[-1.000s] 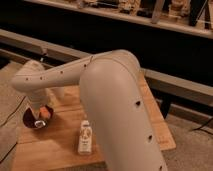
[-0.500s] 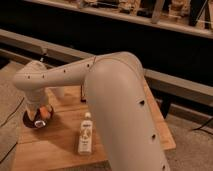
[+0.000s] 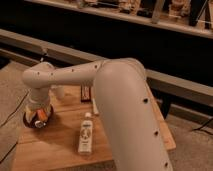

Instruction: Place the pepper in the ceramic bowl

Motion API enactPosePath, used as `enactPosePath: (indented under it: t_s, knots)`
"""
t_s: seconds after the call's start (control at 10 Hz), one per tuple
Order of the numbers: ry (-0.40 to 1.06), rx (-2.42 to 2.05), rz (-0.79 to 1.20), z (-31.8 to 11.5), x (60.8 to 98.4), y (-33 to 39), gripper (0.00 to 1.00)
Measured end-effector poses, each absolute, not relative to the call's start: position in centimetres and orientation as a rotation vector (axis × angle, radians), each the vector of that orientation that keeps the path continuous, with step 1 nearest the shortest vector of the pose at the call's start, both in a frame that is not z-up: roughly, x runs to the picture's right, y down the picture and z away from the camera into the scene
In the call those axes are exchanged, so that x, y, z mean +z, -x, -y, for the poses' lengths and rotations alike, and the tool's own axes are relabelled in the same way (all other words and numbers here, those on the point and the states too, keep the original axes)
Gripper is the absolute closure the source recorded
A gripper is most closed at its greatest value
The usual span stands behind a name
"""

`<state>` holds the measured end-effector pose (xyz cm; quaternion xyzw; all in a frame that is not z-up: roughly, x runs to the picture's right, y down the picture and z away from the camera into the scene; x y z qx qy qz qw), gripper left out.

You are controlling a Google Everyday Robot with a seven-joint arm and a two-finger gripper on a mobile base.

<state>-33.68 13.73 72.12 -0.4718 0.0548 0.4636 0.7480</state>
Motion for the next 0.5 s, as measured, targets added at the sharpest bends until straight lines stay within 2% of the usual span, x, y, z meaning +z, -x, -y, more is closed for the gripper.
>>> enactPosePath:
  t_s: [0.2, 0.5]
  knots:
    - [1.100, 1.078, -0.144, -12.8, 72.6, 32.4, 0.38]
    - [1.113, 1.118, -0.162, -11.4, 73.6, 30.8, 0.38]
